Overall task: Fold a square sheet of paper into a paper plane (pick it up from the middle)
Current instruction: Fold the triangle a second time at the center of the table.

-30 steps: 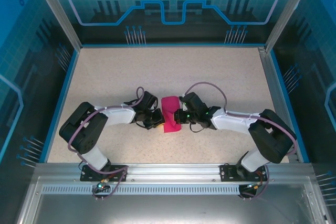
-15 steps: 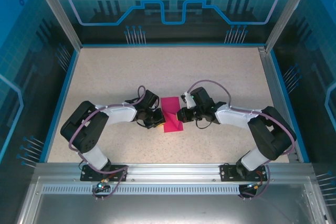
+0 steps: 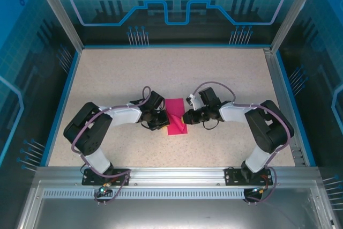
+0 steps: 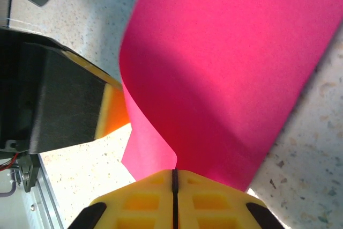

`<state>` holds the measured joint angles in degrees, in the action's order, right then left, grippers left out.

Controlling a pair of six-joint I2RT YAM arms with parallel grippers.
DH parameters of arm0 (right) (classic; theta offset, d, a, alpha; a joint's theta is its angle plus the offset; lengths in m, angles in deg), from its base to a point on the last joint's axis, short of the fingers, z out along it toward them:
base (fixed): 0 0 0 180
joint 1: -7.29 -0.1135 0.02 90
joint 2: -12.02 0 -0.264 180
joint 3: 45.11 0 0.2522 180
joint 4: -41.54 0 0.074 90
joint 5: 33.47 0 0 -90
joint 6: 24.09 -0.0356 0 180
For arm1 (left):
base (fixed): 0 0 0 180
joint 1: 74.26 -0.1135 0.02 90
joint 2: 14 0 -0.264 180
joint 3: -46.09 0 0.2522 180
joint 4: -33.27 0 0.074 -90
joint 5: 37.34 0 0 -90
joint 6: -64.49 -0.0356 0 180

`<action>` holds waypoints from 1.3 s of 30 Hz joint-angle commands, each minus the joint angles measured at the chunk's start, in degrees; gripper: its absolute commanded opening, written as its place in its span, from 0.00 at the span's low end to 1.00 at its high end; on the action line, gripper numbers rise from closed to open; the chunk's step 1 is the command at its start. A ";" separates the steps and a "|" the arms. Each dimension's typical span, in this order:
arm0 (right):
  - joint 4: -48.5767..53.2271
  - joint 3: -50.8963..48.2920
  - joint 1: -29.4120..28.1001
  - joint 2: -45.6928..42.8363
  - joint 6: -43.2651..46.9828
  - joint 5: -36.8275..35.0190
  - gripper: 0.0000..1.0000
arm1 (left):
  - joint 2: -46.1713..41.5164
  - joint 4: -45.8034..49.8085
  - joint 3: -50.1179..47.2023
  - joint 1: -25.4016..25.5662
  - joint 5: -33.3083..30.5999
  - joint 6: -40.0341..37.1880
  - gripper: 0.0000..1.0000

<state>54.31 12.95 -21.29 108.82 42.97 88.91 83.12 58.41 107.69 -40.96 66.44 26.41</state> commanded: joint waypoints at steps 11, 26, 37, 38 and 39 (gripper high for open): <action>1.64 4.66 3.35 5.05 5.20 8.47 0.11 | 2.92 3.18 5.43 0.98 -3.36 -2.73 0.13; 13.02 13.86 4.06 11.23 16.26 11.52 0.13 | -0.16 4.44 5.34 1.55 -5.19 -2.00 0.15; 13.48 14.43 5.20 12.91 17.52 12.12 0.15 | -4.10 -1.76 3.85 3.70 -4.96 0.81 0.25; 13.50 14.42 5.37 12.81 17.44 12.19 0.15 | -3.83 -2.27 3.85 3.70 -4.84 1.12 0.25; 13.48 14.55 5.55 12.87 17.46 12.42 0.15 | -3.40 -2.67 3.93 3.66 -4.77 1.25 0.25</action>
<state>66.46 26.54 -17.07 121.12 59.16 99.20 80.13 57.95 111.88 -37.59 61.89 26.22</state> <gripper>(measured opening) 0.152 0.247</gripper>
